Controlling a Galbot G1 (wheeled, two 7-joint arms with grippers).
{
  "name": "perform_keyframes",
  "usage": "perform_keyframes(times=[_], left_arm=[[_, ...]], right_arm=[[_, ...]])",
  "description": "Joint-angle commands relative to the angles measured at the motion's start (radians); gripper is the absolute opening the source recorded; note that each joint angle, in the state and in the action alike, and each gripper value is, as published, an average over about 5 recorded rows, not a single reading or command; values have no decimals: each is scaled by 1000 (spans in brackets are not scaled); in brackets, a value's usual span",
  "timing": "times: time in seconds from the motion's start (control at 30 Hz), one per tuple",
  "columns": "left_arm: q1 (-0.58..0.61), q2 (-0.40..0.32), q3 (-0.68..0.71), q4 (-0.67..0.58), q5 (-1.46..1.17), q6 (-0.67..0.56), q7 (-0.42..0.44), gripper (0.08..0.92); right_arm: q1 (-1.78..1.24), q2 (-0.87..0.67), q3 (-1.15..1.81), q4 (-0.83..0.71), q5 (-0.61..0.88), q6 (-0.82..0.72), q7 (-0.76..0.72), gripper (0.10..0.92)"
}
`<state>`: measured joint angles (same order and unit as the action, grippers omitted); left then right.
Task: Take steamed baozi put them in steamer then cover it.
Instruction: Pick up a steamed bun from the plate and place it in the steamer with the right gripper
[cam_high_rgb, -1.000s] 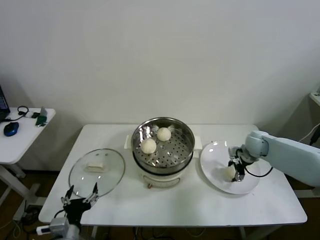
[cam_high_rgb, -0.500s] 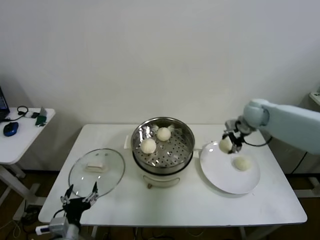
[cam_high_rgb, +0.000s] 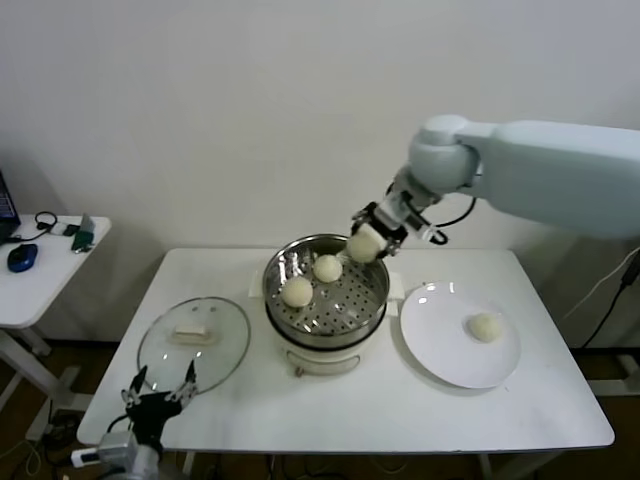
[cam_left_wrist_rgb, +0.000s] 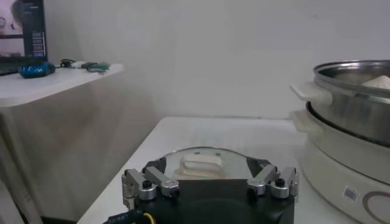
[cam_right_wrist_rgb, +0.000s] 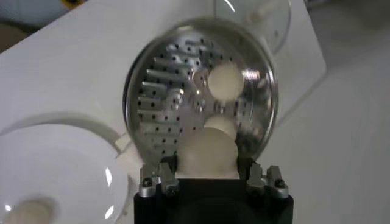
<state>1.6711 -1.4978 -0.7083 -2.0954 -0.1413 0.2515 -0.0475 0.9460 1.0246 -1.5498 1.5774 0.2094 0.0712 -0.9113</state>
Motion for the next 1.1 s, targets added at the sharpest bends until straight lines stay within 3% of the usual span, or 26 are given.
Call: perform_keyframes(times=[0.03, 0.4, 0.9, 1.1], left_arm=[[-1, 0, -2, -2, -2, 1, 0, 823], [11, 6, -12, 7, -10, -9, -3, 823], [11, 6, -8, 12, -7, -13, -4, 823], [14, 5, -8, 9, -6, -14, -4, 823]], right_arm=[[-25, 186, -21, 106, -147, 66, 46, 648], [-224, 208, -55, -24, -261, 68, 74, 651], [-299, 208, -48, -91, -282, 71, 82, 656], [-298, 206, -32, -103, -279, 78, 94, 724]])
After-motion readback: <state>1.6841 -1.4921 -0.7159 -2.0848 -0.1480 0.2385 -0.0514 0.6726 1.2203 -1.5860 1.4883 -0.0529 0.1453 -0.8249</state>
